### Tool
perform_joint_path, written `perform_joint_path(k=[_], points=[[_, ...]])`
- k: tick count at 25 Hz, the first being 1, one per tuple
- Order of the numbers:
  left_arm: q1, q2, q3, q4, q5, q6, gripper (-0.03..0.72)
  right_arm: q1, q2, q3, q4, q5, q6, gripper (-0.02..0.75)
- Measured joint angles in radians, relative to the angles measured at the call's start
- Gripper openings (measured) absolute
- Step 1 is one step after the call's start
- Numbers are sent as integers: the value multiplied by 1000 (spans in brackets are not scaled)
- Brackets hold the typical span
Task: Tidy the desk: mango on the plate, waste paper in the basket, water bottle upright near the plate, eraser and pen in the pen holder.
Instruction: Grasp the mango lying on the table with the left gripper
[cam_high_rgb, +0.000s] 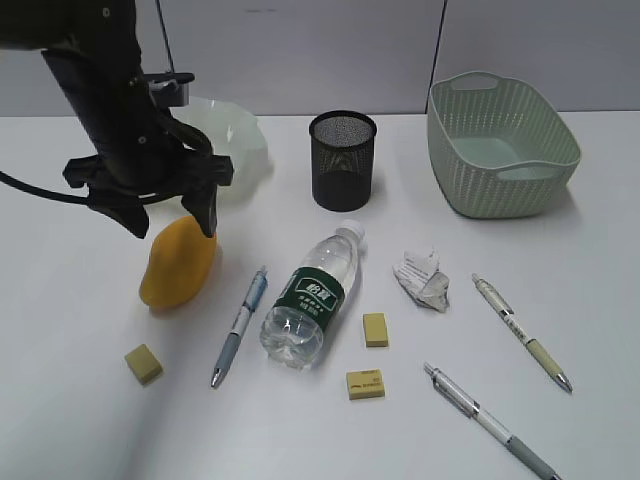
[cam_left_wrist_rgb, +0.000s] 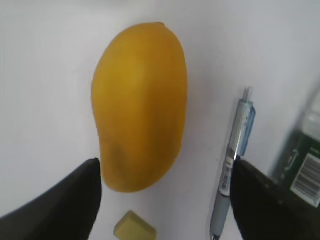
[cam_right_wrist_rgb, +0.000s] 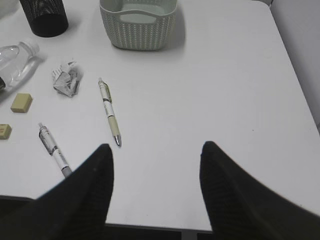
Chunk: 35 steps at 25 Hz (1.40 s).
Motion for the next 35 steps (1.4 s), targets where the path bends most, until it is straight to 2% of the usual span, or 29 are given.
perform_joint_path(k=[15,35], points=[[48,65,-7,-1,-59,-14,607,0,0,0,0,0,0,445],[49,147,-8,-33,-104,-16,607,0,0,0,0,0,0,445]])
